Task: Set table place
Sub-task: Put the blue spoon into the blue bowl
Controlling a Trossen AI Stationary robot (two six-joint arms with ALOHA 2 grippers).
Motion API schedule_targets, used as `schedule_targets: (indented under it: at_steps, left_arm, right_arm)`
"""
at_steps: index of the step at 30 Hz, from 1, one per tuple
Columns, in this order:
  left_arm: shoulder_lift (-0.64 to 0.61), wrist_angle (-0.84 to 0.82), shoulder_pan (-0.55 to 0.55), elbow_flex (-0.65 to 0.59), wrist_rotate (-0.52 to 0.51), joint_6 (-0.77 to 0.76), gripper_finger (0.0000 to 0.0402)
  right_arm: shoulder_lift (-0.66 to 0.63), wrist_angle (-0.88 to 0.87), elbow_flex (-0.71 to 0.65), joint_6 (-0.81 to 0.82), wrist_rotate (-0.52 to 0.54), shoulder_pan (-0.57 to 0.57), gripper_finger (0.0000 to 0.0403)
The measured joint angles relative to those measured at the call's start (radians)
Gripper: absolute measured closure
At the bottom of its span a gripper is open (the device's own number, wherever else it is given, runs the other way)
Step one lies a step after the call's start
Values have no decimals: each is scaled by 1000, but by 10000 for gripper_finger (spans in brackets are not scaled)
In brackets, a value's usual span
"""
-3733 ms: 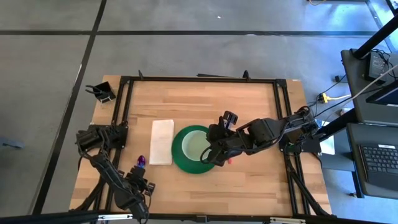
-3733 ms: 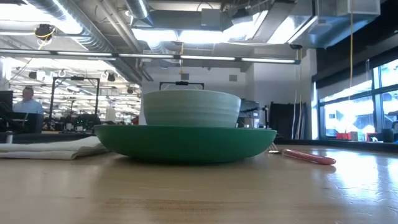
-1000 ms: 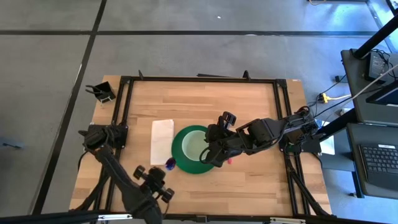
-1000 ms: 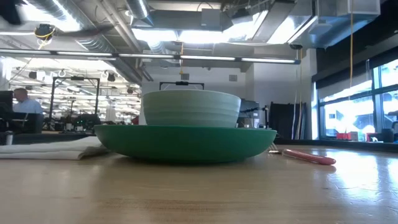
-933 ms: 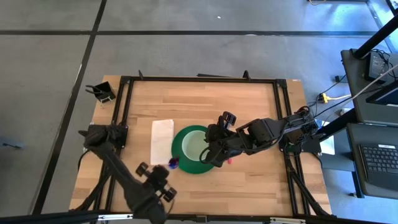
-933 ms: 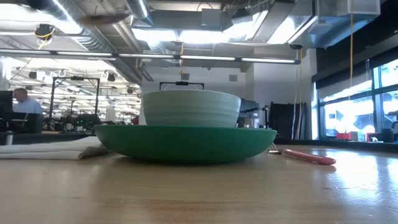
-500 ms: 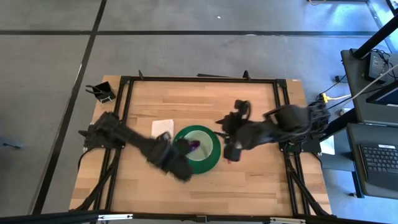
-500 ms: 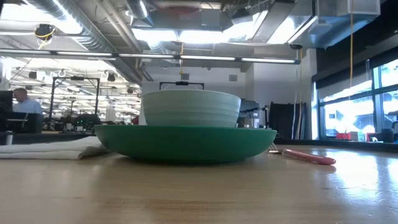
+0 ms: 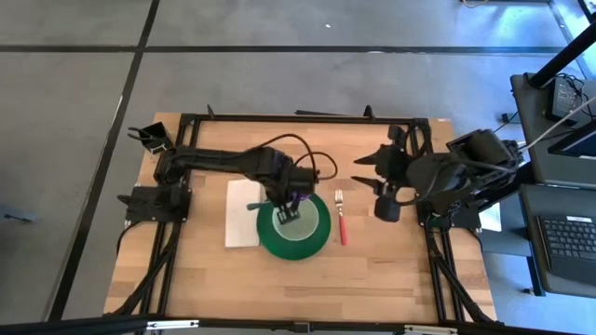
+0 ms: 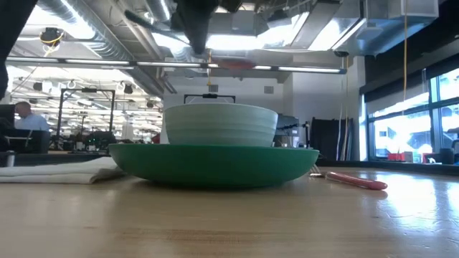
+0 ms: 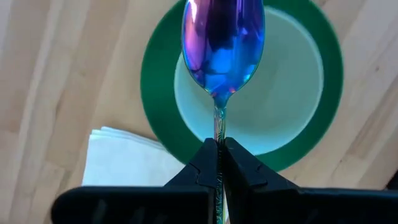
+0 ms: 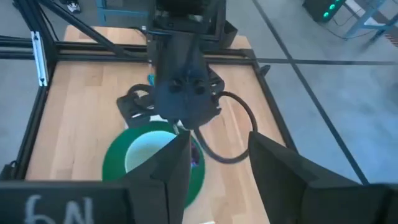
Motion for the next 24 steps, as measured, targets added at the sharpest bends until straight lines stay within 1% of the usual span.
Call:
schedule_targets:
  at_steps: [3,7,13,15,20,24]
  left_arm:
    - [0,0,17,-30,46,37,399]
    - [1,4,5,-86,94,68,399]
    - [1,91,-38,-149,138,95,399]
    - [17,117,-38,-160,156,99,399]
    - [83,110,-34,-164,183,175,399]
    - [119,87,-33,-164,167,197,399]
  right_arm:
    - [-10,-42,0,1,0,0,241]
    - [-11,-80,0,7,0,0,241]
    - [-4,-85,-1,7,0,0,241]
    - [-2,-85,-1,7,0,0,241]
    - [1,-84,-1,10,4,0,241]
    - [0,-84,-1,40,5,-2,241]
